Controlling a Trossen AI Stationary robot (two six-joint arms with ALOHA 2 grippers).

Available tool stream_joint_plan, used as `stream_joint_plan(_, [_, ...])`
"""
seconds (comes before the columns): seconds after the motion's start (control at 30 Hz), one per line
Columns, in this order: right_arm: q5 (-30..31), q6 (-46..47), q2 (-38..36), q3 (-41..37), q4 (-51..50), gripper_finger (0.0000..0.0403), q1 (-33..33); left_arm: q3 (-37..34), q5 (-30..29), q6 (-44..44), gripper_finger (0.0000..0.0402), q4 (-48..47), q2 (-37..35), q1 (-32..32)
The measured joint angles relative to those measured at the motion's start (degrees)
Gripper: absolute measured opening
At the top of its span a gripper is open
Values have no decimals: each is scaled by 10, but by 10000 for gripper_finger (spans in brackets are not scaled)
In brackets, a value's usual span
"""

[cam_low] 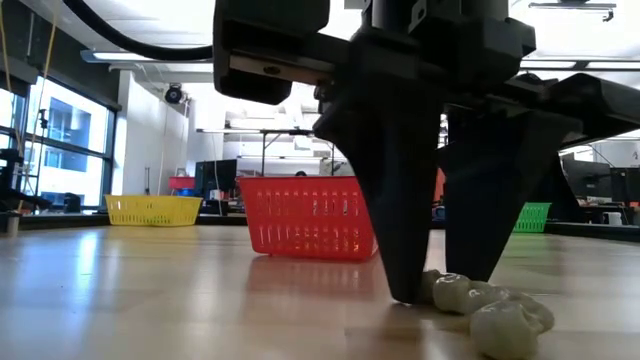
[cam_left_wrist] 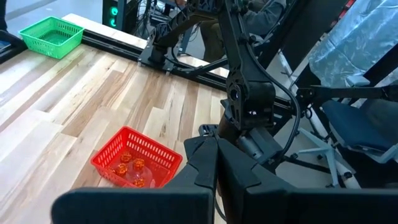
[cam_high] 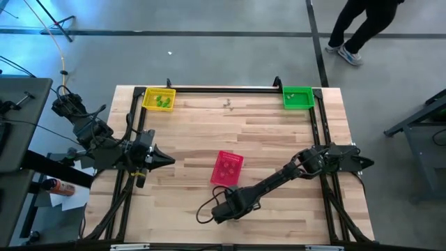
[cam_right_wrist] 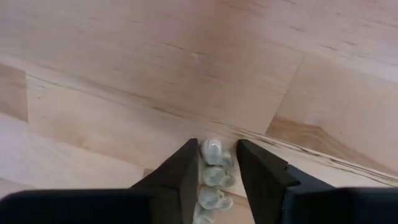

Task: Sort Halloween decoration
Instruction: Put the white skull toy into the green bin

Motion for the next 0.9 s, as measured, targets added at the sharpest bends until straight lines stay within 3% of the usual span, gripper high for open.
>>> stream_joint_plan(0.33, [2, -4, 1, 0, -4, 33, 0, 0, 0, 0, 0, 0, 0, 0])
stream_joint_plan(0.9, [8, -8, 1, -1, -3, 33, 0, 0, 0, 0, 0, 0, 0, 0])
